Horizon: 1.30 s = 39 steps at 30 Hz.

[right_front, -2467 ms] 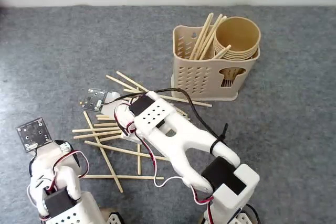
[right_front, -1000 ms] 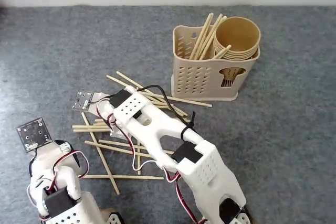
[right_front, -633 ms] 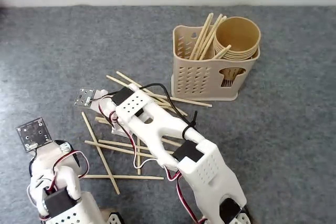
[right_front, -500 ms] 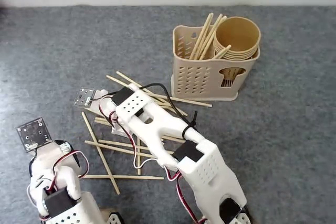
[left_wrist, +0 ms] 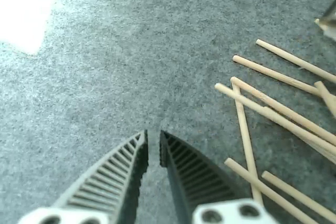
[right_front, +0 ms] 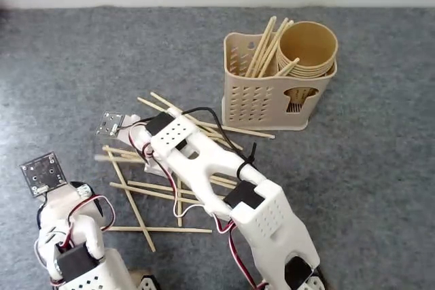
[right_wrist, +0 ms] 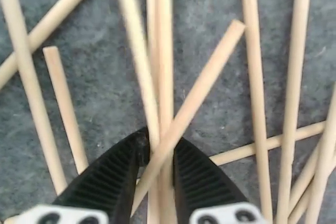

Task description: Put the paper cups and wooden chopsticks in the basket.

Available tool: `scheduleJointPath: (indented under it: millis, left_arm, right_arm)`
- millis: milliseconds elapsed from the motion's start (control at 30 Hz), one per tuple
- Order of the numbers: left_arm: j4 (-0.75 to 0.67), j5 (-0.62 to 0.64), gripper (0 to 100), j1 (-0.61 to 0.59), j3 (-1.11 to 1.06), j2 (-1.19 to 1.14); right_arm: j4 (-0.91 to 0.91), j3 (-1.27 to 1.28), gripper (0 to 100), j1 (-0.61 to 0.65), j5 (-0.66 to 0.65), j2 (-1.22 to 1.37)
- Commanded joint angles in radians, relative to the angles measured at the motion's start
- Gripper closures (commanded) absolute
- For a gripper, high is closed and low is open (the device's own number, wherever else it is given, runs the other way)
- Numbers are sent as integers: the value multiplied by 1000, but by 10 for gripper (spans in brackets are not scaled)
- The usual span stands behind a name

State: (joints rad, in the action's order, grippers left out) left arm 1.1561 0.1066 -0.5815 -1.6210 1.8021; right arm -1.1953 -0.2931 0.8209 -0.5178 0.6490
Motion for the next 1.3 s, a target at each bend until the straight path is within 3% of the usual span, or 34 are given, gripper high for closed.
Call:
scheduleJointPath:
  millis: [0, 567, 1133, 1267]
  left_arm:
    - [-21, -11, 959, -3, 33, 6]
    - [-21, -11, 959, -3, 33, 6]
    - [-21, -11, 959, -3, 33, 6]
    - [-21, -11, 959, -3, 33, 6]
  right_arm:
    - [-1, -25, 990, -45, -2, -104]
    - [-27, -21, 990, -280, 91, -467]
    - [133, -25, 990, -305, 199, -630]
    - [157, -25, 990, -300, 282, -711]
